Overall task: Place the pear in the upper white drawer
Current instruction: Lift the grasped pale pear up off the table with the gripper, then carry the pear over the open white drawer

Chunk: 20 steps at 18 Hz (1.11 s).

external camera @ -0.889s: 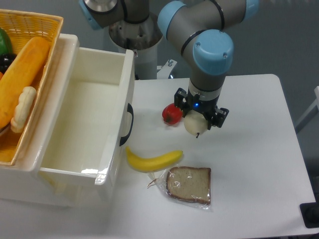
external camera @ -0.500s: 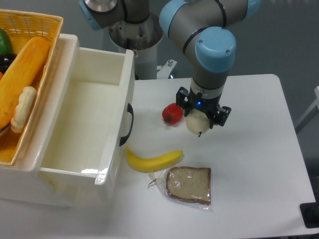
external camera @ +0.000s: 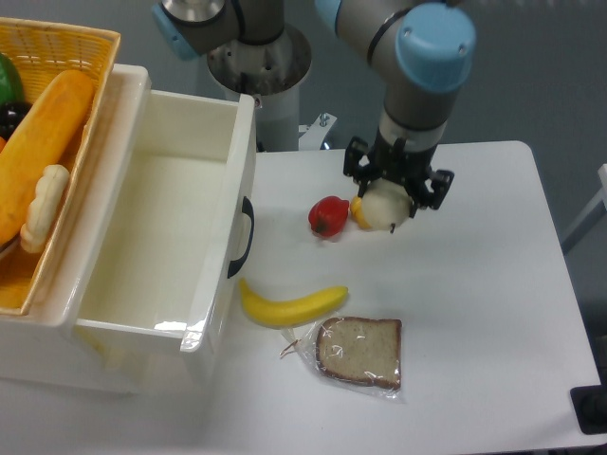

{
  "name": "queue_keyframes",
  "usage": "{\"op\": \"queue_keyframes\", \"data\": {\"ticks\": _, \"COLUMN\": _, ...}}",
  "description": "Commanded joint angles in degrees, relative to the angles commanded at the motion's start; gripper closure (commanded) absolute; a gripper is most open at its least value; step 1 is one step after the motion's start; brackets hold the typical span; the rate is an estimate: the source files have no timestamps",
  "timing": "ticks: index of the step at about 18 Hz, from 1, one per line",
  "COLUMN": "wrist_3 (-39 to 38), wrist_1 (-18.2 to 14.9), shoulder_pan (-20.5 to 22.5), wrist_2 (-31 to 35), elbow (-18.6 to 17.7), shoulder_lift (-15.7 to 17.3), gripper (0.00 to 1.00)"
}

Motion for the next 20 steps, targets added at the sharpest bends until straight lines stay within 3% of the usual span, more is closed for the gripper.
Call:
{"op": "queue_keyframes", "data": {"ticks": 7, "wrist_3": -7.0, "wrist_1": -2.0, "shoulder_pan": -0.1, "wrist_2": -4.5, "elbow": 0.0, "shoulder_lift": 3.9, "gripper": 0.4}}
{"op": "queue_keyframes", "data": {"ticks": 15, "wrist_3": -16.6, "wrist_1": -3.7, "shoulder_pan": -1.0, "wrist_2": -14.5, "elbow": -0.8, "shoulder_lift": 9.3, "gripper": 0.4}}
{"op": "queue_keyframes", "data": {"ticks": 20, "wrist_3": -20.6, "wrist_1": -3.3, "shoulder_pan": -6.1, "wrist_2": -17.5, "elbow": -0.8, "shoulder_lift": 10.4, "gripper": 0.4}}
